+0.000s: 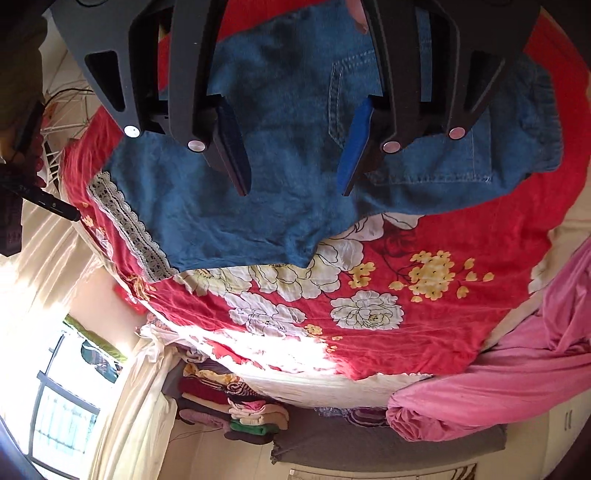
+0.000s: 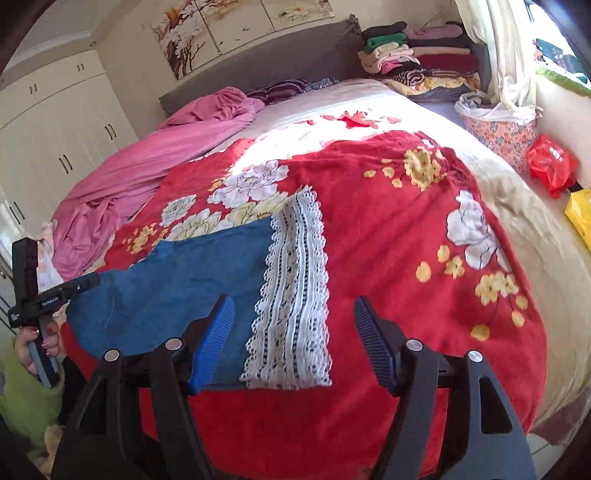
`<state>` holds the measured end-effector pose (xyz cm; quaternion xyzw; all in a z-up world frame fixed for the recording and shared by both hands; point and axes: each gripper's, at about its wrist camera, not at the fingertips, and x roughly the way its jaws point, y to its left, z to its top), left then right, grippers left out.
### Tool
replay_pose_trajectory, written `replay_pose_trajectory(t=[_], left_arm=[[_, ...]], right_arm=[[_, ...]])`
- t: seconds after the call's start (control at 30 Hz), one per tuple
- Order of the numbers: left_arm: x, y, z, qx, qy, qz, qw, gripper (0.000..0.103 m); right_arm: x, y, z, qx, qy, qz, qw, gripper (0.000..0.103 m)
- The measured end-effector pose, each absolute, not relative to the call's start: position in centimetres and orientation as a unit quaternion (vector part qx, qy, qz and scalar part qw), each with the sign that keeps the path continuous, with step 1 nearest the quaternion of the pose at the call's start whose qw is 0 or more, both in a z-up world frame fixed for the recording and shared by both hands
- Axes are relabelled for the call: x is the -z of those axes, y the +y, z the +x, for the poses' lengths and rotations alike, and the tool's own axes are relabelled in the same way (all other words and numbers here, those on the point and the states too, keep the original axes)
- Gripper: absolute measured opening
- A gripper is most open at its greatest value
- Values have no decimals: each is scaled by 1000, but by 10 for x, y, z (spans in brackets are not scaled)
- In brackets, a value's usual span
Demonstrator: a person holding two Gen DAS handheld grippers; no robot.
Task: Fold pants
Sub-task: 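Move the open left gripper over the back pocket of the pants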
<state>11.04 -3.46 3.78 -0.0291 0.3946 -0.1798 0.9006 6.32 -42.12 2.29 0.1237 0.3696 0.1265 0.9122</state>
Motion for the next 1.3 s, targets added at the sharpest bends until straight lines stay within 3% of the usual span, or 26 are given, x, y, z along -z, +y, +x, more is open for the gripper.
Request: replay_pose_trajectory(t=[0.4, 0.47, 0.53, 0.63, 0.7, 0.93, 1.07, 1.3], left_arm=[[-19, -2, 70, 106, 404, -12, 908, 47], [-10, -1, 72, 88, 411, -1, 907, 47], [-2, -1, 74, 83, 418, 10, 905, 47], [10, -5, 75, 60, 430, 43, 900, 48], [15, -3, 76, 50, 440, 49, 895, 48], [24, 11, 78, 55, 457, 25, 887, 48], [24, 10, 78, 58, 458, 23, 887, 48], [25, 11, 78, 62, 458, 21, 887, 51]], right_arm=[[30, -425, 73, -135, 422, 231, 866, 67], [35, -421, 75, -155, 425, 245, 858, 55], [38, -417, 78, -176, 428, 252, 850, 34], [35, -410, 76, -198, 422, 236, 853, 23], [25, -409, 70, -192, 413, 208, 865, 21], [30, -407, 57, -143, 446, 117, 876, 24], [44, -409, 58, -133, 452, 127, 873, 25], [32, -415, 52, -110, 454, 110, 878, 37]])
